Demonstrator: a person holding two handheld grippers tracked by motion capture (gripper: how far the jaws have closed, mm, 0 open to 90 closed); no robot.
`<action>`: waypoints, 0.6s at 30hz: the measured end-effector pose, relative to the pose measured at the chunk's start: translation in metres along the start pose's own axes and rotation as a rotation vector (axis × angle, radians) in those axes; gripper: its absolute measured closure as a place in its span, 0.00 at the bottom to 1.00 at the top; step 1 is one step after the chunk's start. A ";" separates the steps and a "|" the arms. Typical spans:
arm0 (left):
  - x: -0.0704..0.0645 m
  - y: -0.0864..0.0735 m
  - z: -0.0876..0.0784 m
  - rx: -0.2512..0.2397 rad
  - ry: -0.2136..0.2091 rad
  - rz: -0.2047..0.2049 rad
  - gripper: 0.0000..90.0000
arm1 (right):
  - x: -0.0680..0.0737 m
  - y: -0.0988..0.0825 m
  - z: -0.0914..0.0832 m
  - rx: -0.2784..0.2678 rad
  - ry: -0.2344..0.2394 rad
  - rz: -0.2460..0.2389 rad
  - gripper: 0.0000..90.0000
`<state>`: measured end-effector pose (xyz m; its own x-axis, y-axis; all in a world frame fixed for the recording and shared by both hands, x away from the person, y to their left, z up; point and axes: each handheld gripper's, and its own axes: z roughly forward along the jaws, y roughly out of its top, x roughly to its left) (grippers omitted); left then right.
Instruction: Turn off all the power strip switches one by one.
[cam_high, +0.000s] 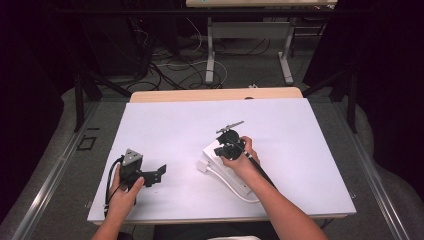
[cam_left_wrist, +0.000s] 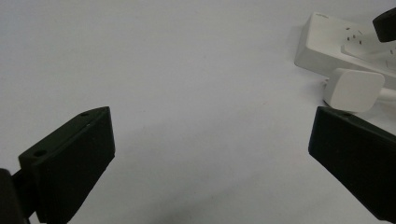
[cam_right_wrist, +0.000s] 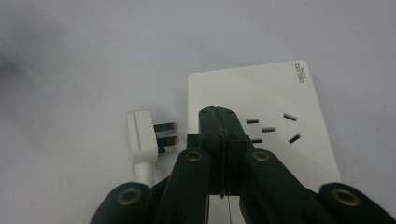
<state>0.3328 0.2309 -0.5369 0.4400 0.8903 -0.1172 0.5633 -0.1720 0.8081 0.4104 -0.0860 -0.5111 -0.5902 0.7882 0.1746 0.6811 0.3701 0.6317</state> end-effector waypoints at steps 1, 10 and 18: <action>0.000 0.000 0.000 -0.001 0.001 0.000 0.01 | 0.000 0.001 0.001 0.002 0.000 0.003 1.00; 0.001 0.000 0.000 0.002 0.001 0.001 0.01 | 0.000 0.005 0.009 -0.008 0.005 -0.001 1.00; 0.001 0.000 0.000 -0.002 0.000 0.000 0.01 | 0.000 0.006 0.018 -0.004 0.005 0.002 1.00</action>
<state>0.3329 0.2318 -0.5367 0.4404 0.8901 -0.1171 0.5615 -0.1714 0.8095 0.4221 -0.0752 -0.5206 -0.5913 0.7862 0.1798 0.6806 0.3669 0.6342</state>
